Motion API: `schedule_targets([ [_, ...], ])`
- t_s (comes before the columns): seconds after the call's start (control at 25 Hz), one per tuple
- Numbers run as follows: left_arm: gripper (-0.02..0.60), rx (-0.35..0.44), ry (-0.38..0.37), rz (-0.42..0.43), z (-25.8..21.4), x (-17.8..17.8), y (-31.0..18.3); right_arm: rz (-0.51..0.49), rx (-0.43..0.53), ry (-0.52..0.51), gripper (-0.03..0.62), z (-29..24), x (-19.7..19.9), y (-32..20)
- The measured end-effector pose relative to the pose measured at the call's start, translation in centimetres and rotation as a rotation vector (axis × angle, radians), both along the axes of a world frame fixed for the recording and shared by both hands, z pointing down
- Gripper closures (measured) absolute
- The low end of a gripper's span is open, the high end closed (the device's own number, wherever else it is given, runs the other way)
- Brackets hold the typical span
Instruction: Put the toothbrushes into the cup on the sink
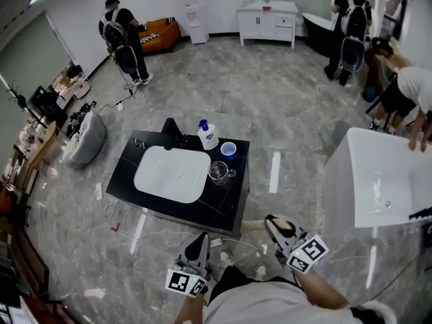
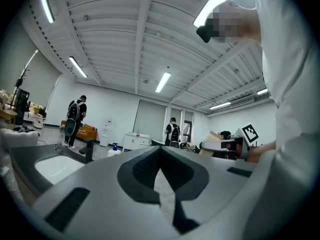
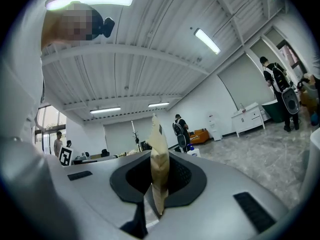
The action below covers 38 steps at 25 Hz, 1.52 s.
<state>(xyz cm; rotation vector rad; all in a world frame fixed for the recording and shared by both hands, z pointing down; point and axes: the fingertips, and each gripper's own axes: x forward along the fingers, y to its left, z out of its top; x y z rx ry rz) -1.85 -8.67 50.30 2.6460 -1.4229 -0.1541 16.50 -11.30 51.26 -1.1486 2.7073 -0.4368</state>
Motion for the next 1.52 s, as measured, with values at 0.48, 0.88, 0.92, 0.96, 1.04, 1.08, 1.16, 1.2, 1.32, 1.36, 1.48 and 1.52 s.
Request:
schedule_targets([
  [0.48, 0.583, 0.011, 0.034, 0.061, 0.4, -5.0, -6.2, 0.064, 0.020, 0.055, 0.543, -1.8, -4.7, -6.5],
  [0.88, 0.583, -0.012, 0.076, 0.101, 0.8, -5.0, -8.5, 0.103, 0.035, 0.070, 0.543, -3.1, -5.6, -9.9],
  [0.92, 0.583, -0.011, 0.082, 0.094, 0.5, -5.0, -8.5, 0.098, 0.038, 0.071, 0.543, -3.3, -5.4, -10.0],
  [0.96, 0.583, -0.008, 0.080, 0.088, 0.4, -5.0, -8.4, 0.094, 0.042, 0.073, 0.543, -3.5, -5.4, -10.2],
  [1.04, 0.583, -0.003, 0.072, 0.072, 0.3, -5.5, -8.3, 0.083, 0.045, 0.066, 0.543, -3.7, -5.5, -11.0],
  [1.08, 0.583, -0.002, 0.073, 0.060, 0.3, -5.9, -8.3, 0.077, 0.043, 0.058, 0.543, -3.8, -5.6, -11.4],
  [1.16, 0.583, -0.002, 0.077, 0.037, 0.3, -6.6, -8.3, 0.067, 0.043, 0.045, 0.543, -4.1, -5.9, -12.2],
  [1.2, 0.583, 0.000, 0.078, 0.028, 0.3, -6.9, -8.3, 0.063, 0.046, 0.042, 0.543, -4.3, -6.1, -12.6],
  [1.32, 0.583, 0.011, 0.081, 0.007, 0.2, -7.7, -8.4, 0.056, 0.058, 0.039, 0.543, -4.7, -6.7, -14.0],
  [1.36, 0.583, 0.014, 0.081, 0.001, 0.2, -7.9, -8.5, 0.055, 0.059, 0.036, 0.543, -4.7, -6.9, -14.4],
  [1.48, 0.583, 0.014, 0.081, -0.012, 0.5, -8.5, -8.6, 0.049, 0.058, 0.026, 0.543, -4.5, -7.4, -15.9],
  [1.52, 0.583, 0.011, 0.080, -0.015, 0.6, -8.7, -8.6, 0.048, 0.057, 0.022, 0.543, -4.4, -7.6, -16.5],
])
